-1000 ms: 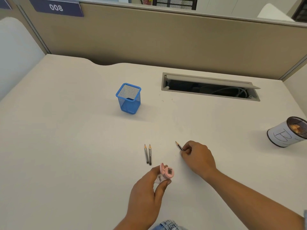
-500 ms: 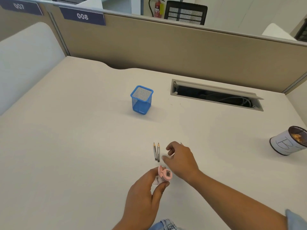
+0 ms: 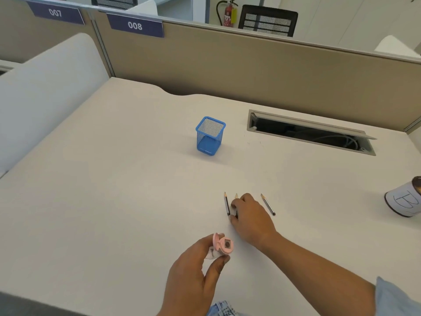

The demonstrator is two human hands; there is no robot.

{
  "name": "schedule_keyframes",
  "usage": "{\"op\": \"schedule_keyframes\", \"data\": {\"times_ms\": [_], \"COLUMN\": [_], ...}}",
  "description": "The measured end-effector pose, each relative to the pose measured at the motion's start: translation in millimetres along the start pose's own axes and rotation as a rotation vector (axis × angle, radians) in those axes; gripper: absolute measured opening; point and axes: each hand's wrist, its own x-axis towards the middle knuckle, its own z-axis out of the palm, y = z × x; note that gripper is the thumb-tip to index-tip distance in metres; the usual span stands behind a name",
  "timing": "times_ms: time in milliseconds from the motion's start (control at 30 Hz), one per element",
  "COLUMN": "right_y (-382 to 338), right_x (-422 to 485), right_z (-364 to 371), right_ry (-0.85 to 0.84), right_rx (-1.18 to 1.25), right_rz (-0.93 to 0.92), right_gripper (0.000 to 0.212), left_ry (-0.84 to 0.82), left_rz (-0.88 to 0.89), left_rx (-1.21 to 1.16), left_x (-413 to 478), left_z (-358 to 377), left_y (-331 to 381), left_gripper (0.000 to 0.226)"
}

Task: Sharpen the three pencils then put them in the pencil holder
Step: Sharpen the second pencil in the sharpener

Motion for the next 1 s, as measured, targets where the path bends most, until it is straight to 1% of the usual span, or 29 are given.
{"op": "schedule_keyframes", "data": {"times_ms": [100,200,267,367,433,533,667,767,833,1000], "right_y": [5,10,15,21,20,6,-9,-11,-8,-1], "right_x": [-1,-3,-7,-16,-26,-59,-118,-142,-149,-158], "right_z": [0,-2,-6,-23,-42,-82,-133,-151,-153,-156], "right_ry": [0.015,0.058,0.091,0.140,0.192,0.205,0.224,0.262,0.275,0.342], "right_rx": [0.033,0.070,0.121,0.213,0.394,0.736,0.942,0.972,0.944,0.857], "right_rz": [0.035,0.099,0.178,0.271,0.297,0.246,0.069,-0.022,-0.055,-0.055], "right_gripper": [0.033,0.017,0.008,0.012,0.013,0.022,0.024,0.028,0.032,0.036], "left_ry": [-0.006,-0.021,-0.032,-0.045,-0.049,-0.037,-0.012,-0.025,-0.039,-0.029], "left_rz": [-0.006,-0.003,-0.001,0.021,0.040,0.073,0.138,0.214,0.250,0.296], "left_rx": [-0.009,-0.014,-0.012,-0.011,-0.023,-0.046,-0.088,-0.089,-0.092,-0.123], "left_x": [1,2,4,8,12,19,30,38,42,47], "left_z": [-3,-5,-5,-8,-10,-14,-13,-10,-7,-1], "left_y": [1,3,6,12,16,23,37,48,55,67], "left_gripper": [0.040,0.040,0.037,0.033,0.028,0.025,0.029,0.028,0.028,0.029]}}
